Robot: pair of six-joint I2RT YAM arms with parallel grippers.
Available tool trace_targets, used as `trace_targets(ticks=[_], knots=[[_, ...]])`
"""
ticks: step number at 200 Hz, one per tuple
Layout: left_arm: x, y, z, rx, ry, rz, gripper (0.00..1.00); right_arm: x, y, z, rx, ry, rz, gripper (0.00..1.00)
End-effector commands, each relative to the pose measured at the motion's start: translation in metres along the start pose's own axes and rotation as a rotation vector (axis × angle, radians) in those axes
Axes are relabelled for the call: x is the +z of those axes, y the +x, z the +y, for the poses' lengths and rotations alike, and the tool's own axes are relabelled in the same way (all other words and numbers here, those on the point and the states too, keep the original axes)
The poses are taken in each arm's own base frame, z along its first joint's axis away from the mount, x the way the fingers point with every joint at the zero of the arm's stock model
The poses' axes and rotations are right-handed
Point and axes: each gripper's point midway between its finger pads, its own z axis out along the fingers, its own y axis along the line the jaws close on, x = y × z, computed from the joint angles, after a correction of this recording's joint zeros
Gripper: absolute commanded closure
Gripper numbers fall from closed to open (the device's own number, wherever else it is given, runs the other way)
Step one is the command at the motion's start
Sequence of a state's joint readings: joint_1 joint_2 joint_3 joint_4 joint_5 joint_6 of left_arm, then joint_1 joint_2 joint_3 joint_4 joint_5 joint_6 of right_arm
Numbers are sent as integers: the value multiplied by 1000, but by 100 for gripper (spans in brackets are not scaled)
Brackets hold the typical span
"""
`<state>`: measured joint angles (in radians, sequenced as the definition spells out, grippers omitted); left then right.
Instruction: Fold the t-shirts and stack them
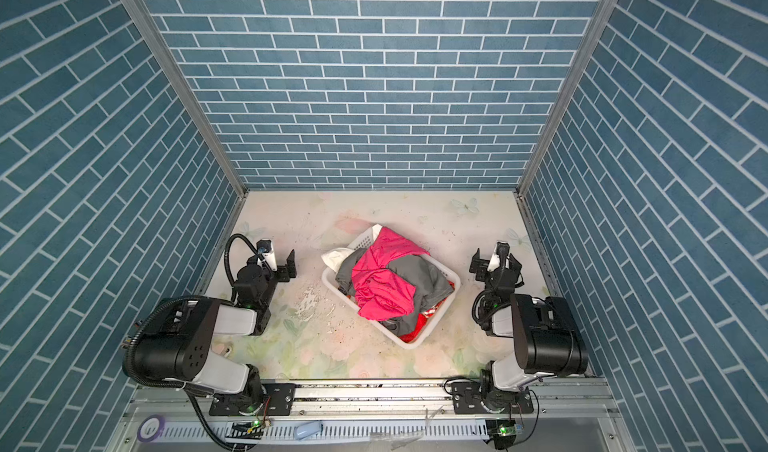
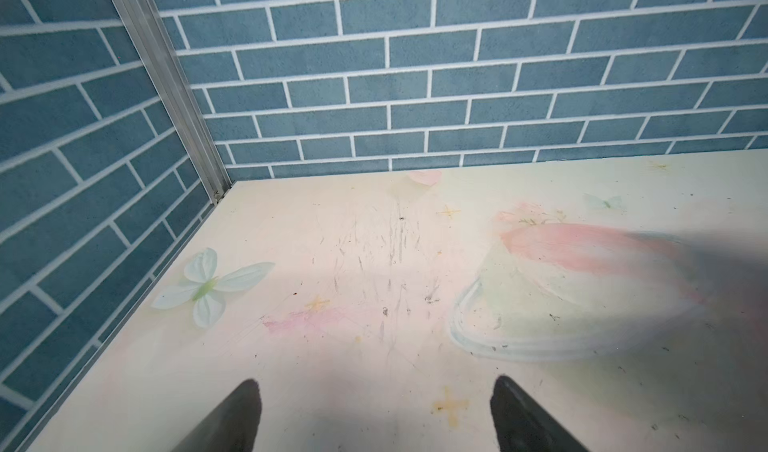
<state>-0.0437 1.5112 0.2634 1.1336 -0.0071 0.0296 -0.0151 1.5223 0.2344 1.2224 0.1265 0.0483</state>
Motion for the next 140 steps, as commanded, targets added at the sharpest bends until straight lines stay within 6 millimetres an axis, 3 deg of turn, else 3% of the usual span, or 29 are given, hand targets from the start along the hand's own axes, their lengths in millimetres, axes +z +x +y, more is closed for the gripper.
trace_targets(ticks=[1, 140], knots=[[3, -6, 1, -1, -7, -14, 12, -1, 1, 2, 9, -8, 1, 1], [3, -6, 1, -4, 0, -16, 12, -1, 2, 2, 8, -9, 4, 1]])
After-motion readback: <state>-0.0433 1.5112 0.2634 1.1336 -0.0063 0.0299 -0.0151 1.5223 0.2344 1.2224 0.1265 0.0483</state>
